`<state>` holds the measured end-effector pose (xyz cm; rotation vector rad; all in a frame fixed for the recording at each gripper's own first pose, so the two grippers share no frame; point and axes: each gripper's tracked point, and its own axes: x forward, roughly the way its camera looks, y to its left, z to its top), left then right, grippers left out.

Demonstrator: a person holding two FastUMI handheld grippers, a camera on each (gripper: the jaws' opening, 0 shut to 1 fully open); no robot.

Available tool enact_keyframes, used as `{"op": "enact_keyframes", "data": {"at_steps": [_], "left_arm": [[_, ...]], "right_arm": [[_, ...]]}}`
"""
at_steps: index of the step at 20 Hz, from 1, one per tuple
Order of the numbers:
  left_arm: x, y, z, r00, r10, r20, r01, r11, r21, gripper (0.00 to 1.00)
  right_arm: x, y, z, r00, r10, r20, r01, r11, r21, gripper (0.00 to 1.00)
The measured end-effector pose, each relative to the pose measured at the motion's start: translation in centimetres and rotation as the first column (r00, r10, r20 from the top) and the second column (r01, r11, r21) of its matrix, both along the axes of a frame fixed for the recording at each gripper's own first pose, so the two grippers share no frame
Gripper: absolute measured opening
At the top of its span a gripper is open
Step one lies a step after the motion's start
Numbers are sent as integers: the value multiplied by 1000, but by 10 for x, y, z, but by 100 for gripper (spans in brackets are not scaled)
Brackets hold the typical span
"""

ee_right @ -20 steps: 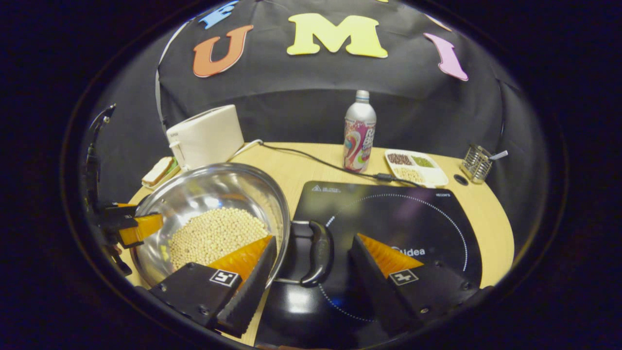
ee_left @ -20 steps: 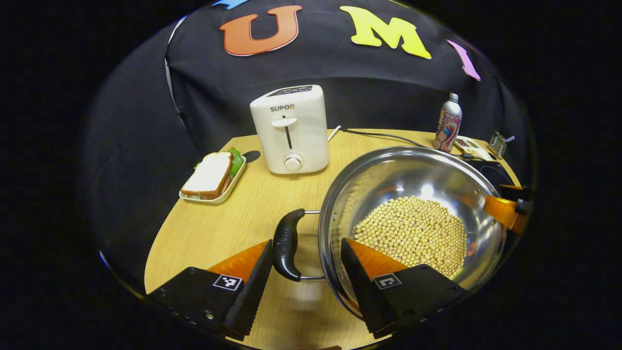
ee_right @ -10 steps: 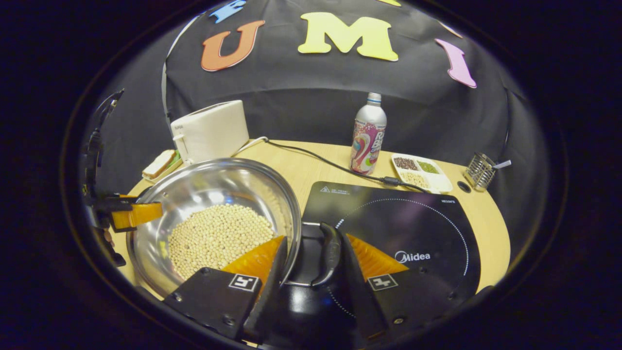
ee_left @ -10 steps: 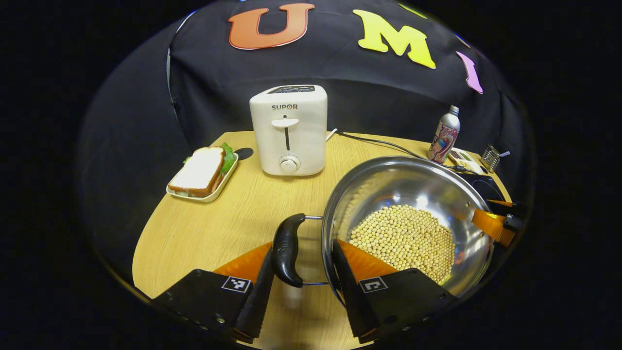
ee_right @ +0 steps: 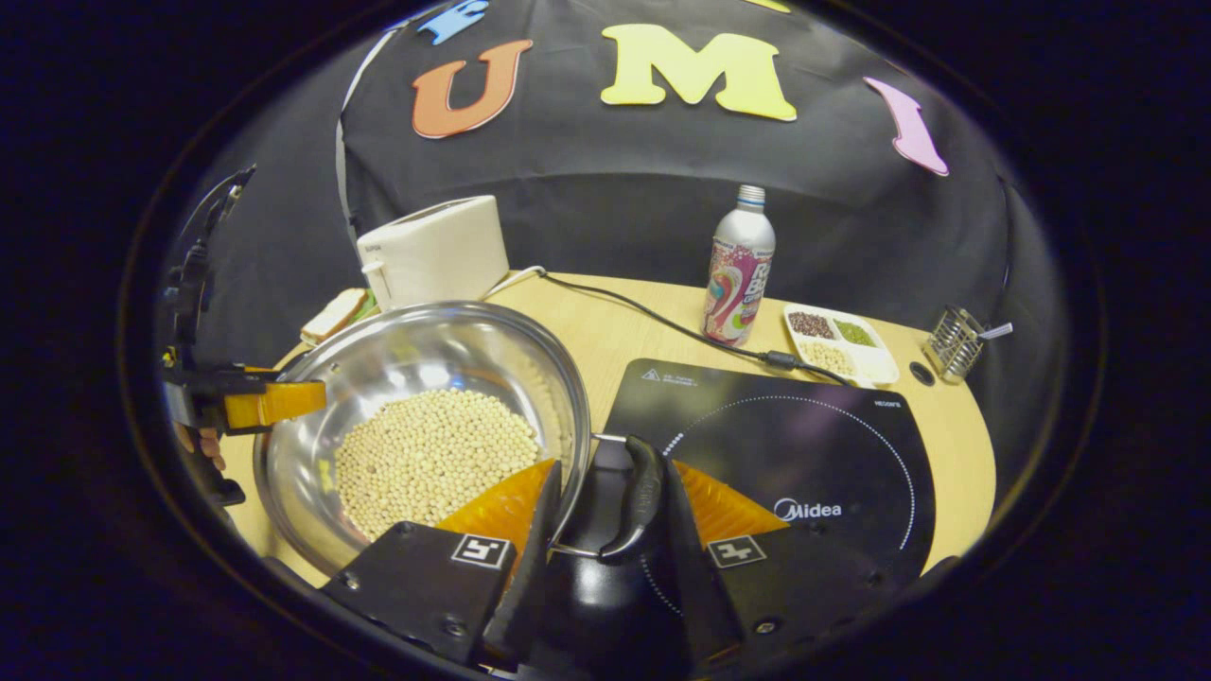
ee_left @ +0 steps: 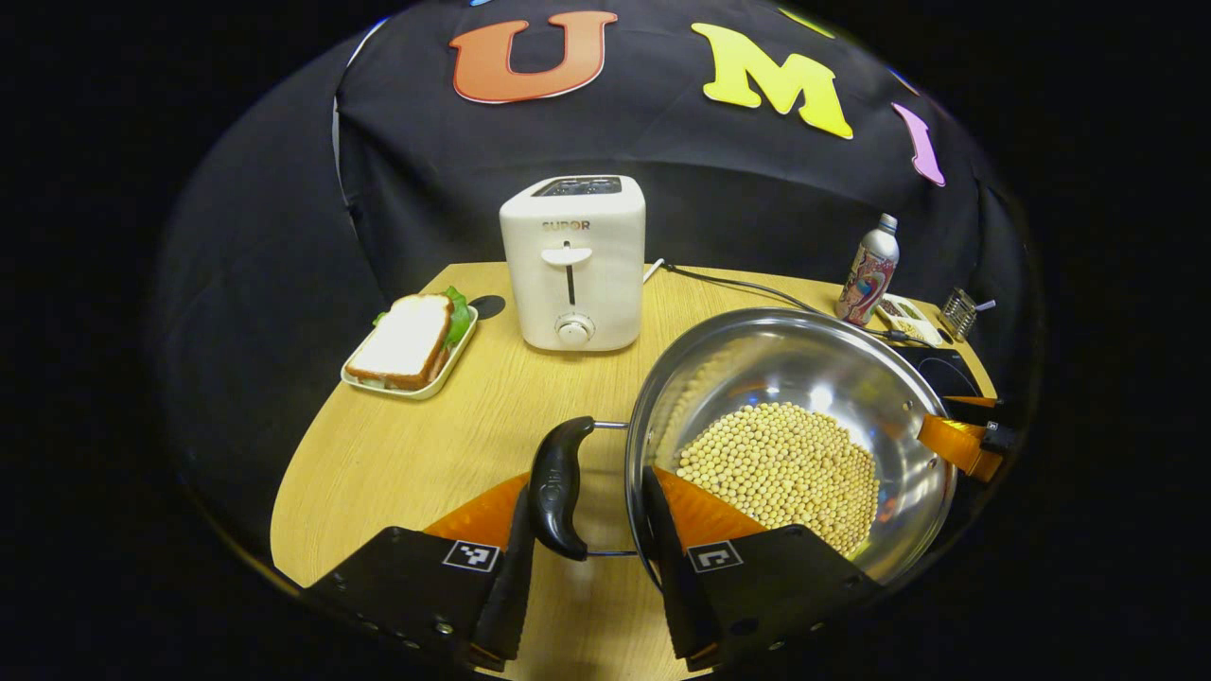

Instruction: First push the handle of the pot to place it horizontally, then grasp the pot with both hands and set it on the induction cooktop.

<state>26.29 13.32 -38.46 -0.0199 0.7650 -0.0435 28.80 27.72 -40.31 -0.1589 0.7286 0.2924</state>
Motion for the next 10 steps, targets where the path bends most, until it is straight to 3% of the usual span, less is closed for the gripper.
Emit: {"op": "enact_keyframes", "data": {"at_steps": [10], "left_arm": [[-34,-3,94,997,42,63,-43,999,8,57]], "right_arm": [[-26,-6,100,998,61,24,-62,998,28,61]]}}
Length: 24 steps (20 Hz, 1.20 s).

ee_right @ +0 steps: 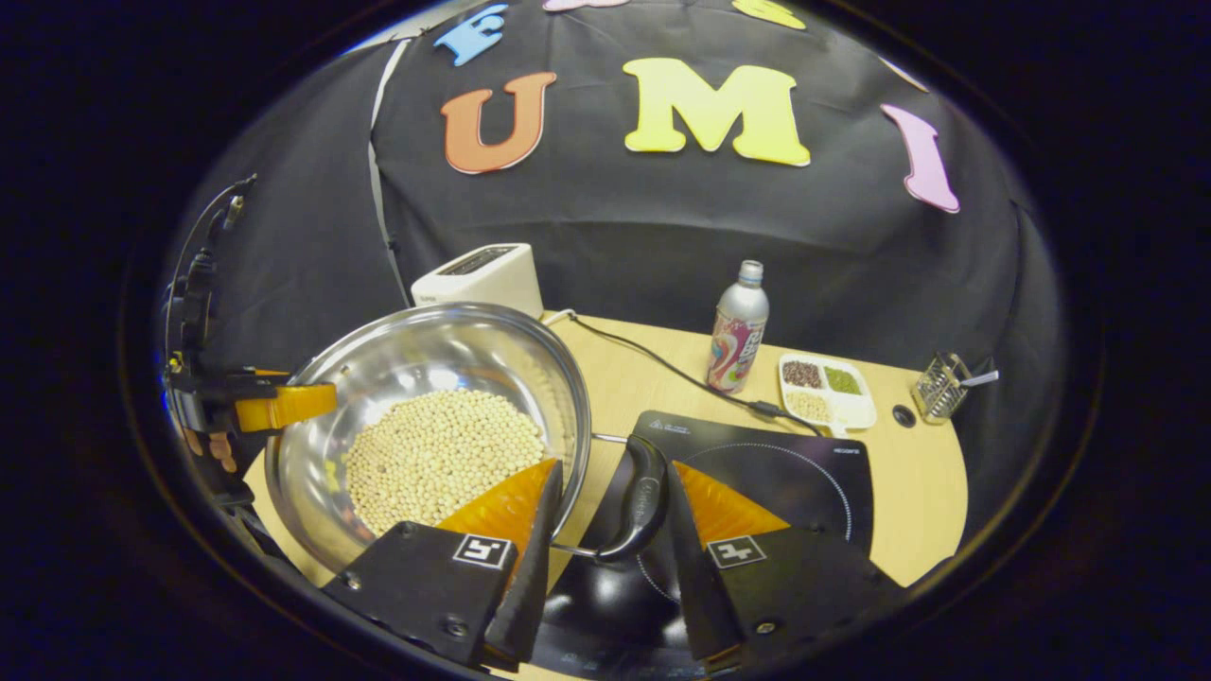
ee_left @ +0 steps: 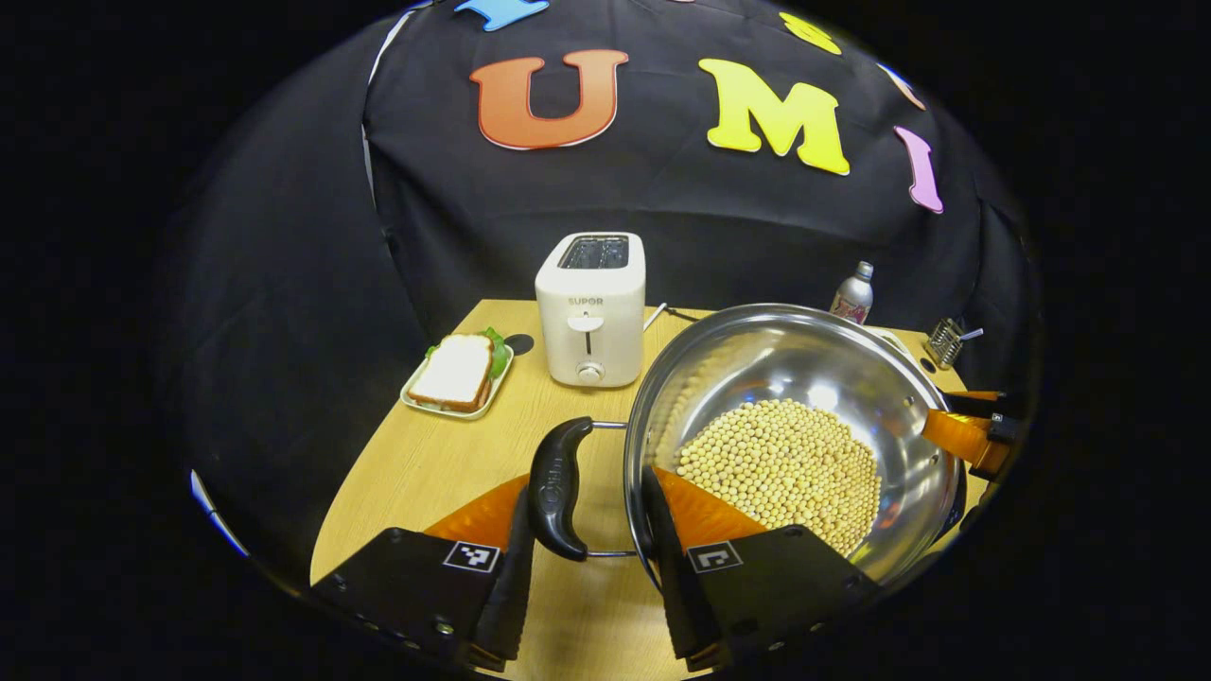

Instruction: First push the handle of the pot to place it horizontally, then grasp the pot with both hands and set it on the induction cooktop.

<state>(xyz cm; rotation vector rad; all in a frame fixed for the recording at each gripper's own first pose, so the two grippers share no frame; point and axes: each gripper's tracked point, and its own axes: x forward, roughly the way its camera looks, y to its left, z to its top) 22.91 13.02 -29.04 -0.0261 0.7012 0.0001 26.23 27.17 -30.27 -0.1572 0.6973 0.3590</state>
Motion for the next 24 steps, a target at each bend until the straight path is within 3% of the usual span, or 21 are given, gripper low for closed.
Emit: {"op": "enact_keyframes", "data": {"at_steps": [12,15,16,17,24], "left_arm": [[-13,-86,91,992,-66,103,71,997,-41,57],[-9,-118,102,988,-84,127,89,995,-34,57],[-5,-130,103,987,-95,128,99,995,-27,67],[-4,-142,102,986,-107,126,111,994,-21,57],[10,-206,79,983,-161,83,164,986,-30,57]], "right_arm": [[-18,-91,120,997,-29,67,30,999,-25,58],[-12,-126,126,996,-50,67,52,998,-19,59],[-11,-138,126,996,-57,68,59,998,-24,59],[-10,-149,127,995,-68,68,70,997,-24,61],[3,-217,109,990,-131,44,132,991,-29,59]]}}
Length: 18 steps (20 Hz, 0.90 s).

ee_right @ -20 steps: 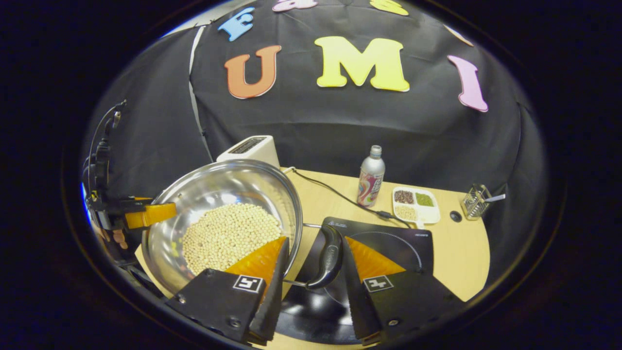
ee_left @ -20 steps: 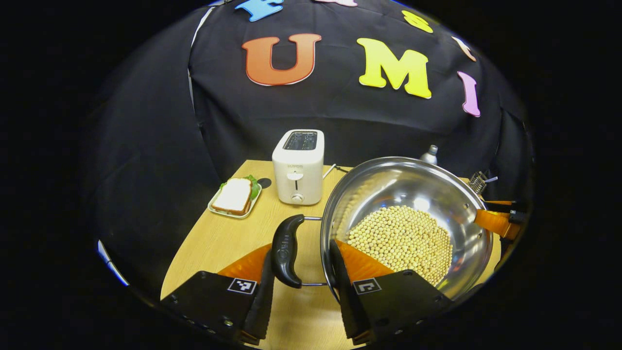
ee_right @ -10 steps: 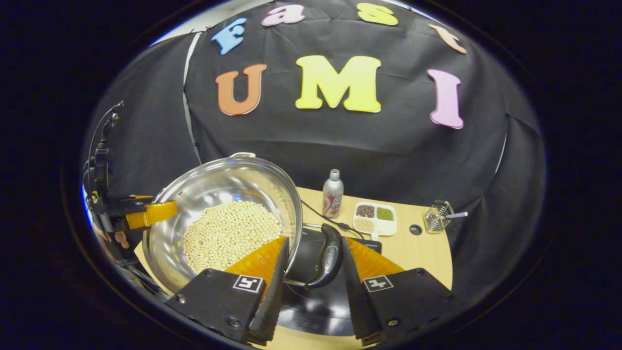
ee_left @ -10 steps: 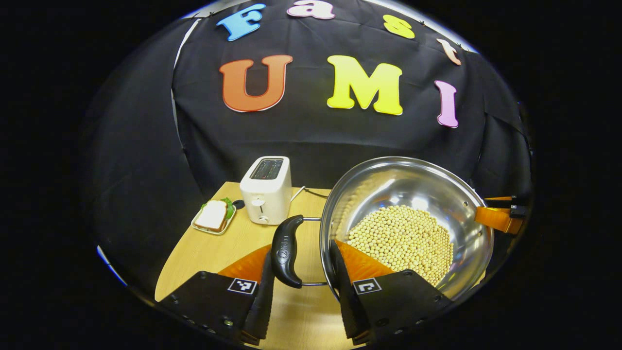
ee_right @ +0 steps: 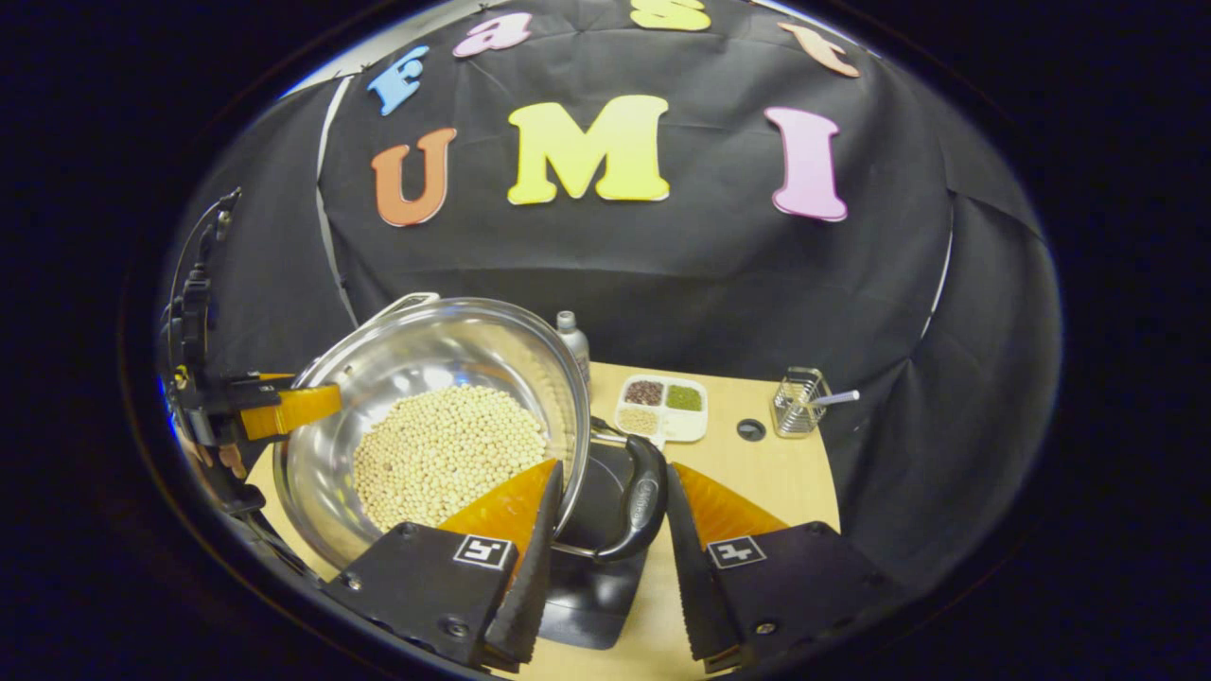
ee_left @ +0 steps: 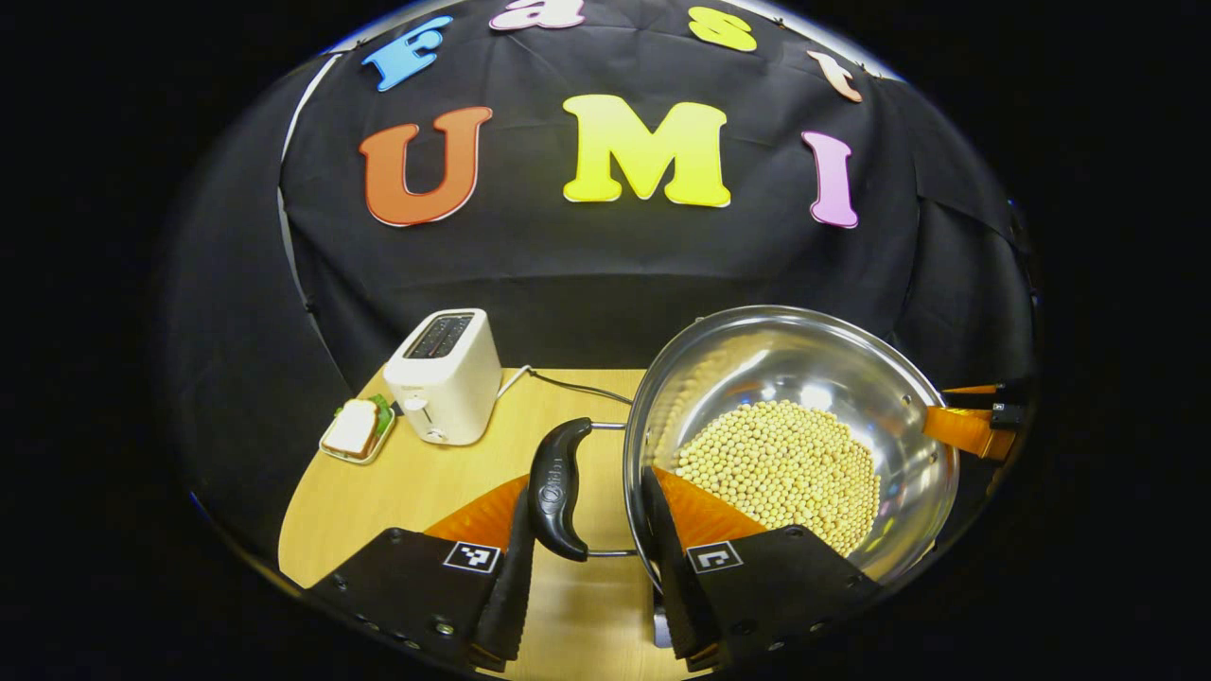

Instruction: First push the handle of the pot to place it horizontally, then grasp the pot with both hands and set it on the induction cooktop.

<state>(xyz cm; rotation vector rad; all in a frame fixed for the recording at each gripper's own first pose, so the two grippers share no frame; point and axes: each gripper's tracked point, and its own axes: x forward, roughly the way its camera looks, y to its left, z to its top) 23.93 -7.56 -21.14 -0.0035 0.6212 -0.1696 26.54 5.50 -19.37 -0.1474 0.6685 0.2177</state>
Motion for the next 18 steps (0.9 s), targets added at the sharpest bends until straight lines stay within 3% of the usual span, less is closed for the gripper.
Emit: {"op": "enact_keyframes", "data": {"at_steps": [12,18], "left_arm": [[18,-41,-63,996,-19,-85,19,1000,2,57],[31,-48,-109,993,-13,-119,7,999,-45,57]], "right_arm": [[27,-43,-64,996,-44,-80,47,999,26,61],[42,-51,-102,995,-58,-81,59,998,7,61]]}}
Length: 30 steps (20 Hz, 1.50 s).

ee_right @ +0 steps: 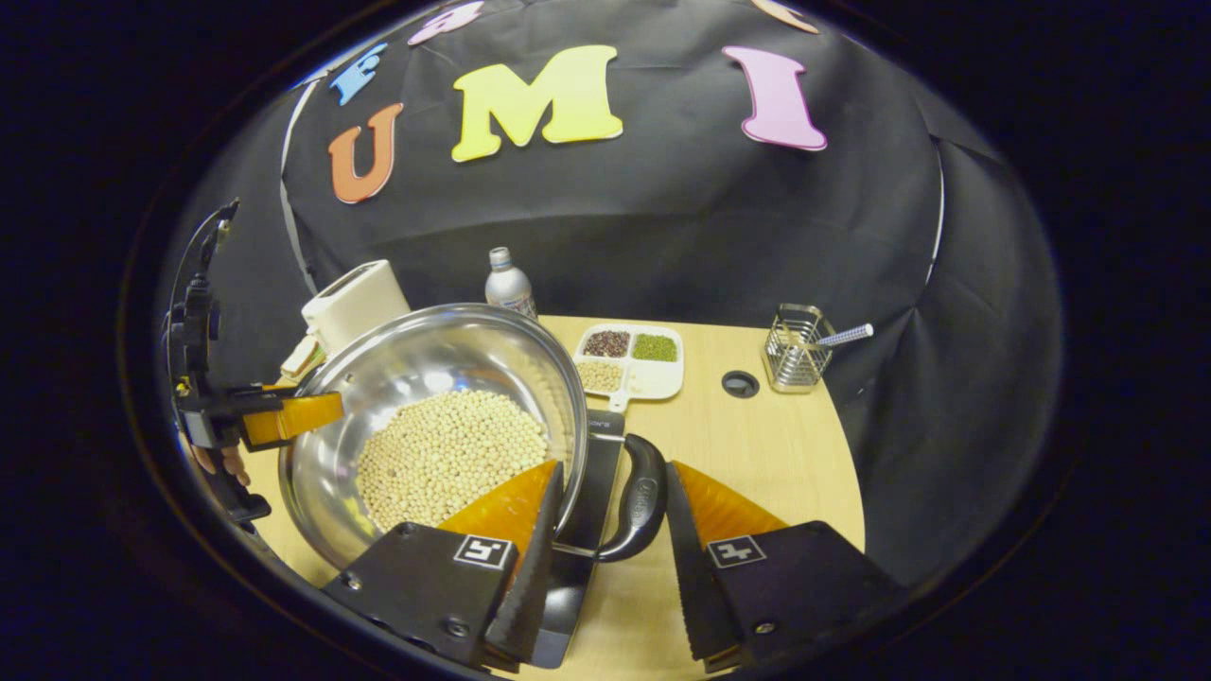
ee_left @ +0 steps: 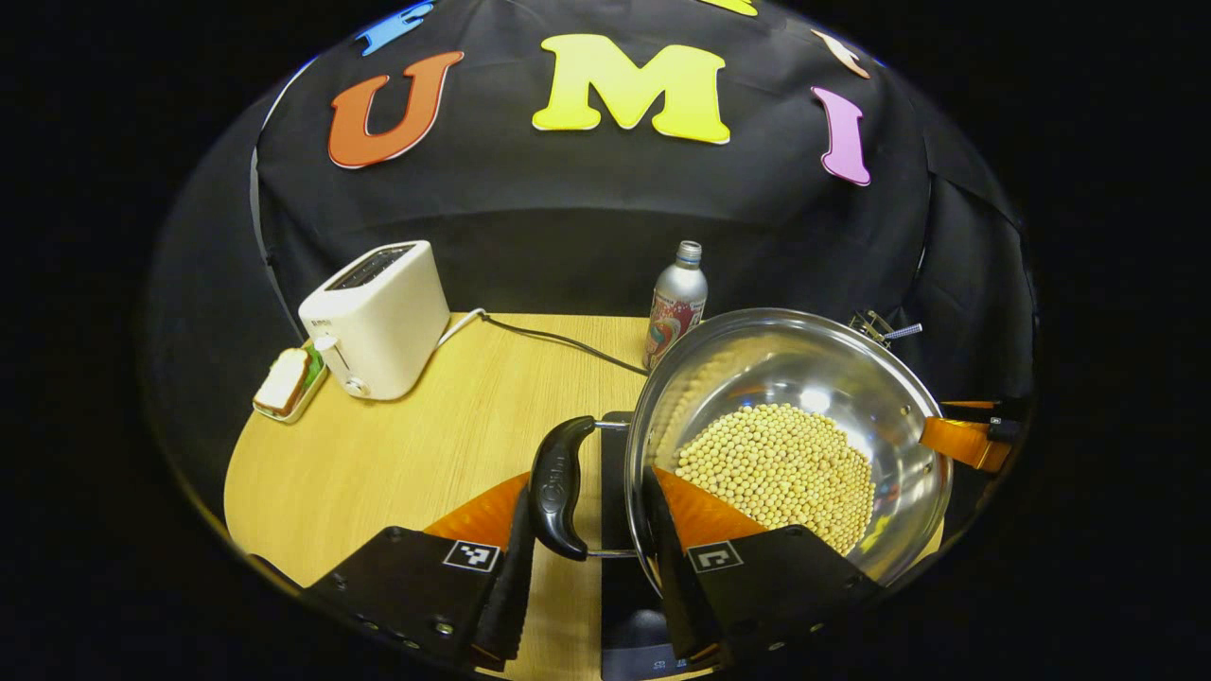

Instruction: First push the handle of the pot to place it horizontally, then grasp the pot with both hands and set it on the induction cooktop.

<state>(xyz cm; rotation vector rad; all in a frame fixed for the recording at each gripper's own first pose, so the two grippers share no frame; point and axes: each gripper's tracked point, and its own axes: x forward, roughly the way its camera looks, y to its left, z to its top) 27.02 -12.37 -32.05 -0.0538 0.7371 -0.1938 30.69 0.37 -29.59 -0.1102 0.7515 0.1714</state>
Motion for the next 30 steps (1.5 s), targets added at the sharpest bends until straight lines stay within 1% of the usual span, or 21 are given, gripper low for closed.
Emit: {"op": "enact_keyframes", "data": {"at_steps": [1,2,3,6,7,8,12,14,15,16,17,18,19,20,21,22,23,24,25,26,30], "left_arm": [[1,-1,-7,1000,1,-9,-1,1000,-5,57],[2,-4,-13,1000,2,-11,-2,1000,-10,57],[4,-6,-17,1000,2,-11,-2,1000,-10,57],[6,-7,-24,1000,8,-3,-8,999,-31,57],[6,-6,-20,1000,18,13,-17,998,-55,67],[9,-7,-22,1000,23,14,-22,997,-77,57],[9,-7,-19,999,23,42,-19,996,-86,59],[8,-8,-18,998,11,59,-5,995,-99,61],[5,-6,-16,998,6,62,0,995,-97,63],[3,-5,-17,997,1,72,6,996,-93,65],[2,-3,-17,997,0,78,7,996,-90,86],[-1,-4,-16,997,-1,82,9,995,-95,76],[-4,-3,-15,996,4,88,5,995,-100,82],[-9,-1,-14,996,10,90,-1,995,-99,84],[-15,0,-11,995,4,105,6,996,-92,90],[-20,2,-5,993,2,122,8,996,-83,94],[-26,3,-1,990,2,138,10,996,-84,94],[-32,5,4,988,0,155,13,996,-84,95],[-40,9,9,986,3,169,11,997,-81,95],[-49,13,14,982,11,187,3,997,-74,96],[-83,26,42,965,40,260,-20,997,-78,96]], "right_arm": [[2,-1,-5,1000,-5,2,5,1000,2,59],[5,-2,-11,1000,-10,-2,10,1000,5,61],[6,-3,-18,1000,-15,-7,15,1000,13,58],[13,-5,-37,999,-25,-27,26,998,64,61],[15,-5,-32,999,-34,-5,35,995,95,61],[14,-6,-36,999,-34,-1,34,994,104,61],[13,-7,-32,998,-52,32,47,989,138,63],[13,-7,-31,996,-70,54,61,987,151,67],[11,-8,-32,995,-78,67,67,986,151,69],[10,-8,-30,993,-86,80,73,986,150,67],[8,-8,-30,992,-89,93,75,987,142,68],[6,-9,-28,990,-89,107,75,989,129,72],[2,-9,-26,988,-90,122,76,990,117,69],[-3,-9,-25,988,-85,132,72,992,102,75],[-7,-11,-24,985,-80,151,68,994,83,77],[-10,-14,-21,981,-86,173,75,995,70,82],[-14,-16,-20,978,-92,189,82,995,56,90],[-19,-16,-17,975,-94,202,85,995,53,91],[-26,-15,-15,973,-101,206,91,994,59,99],[-32,-14,-12,972,-107,211,95,993,65,95],[-57,-20,2,959,-144,242,130,989,74,96]]}}
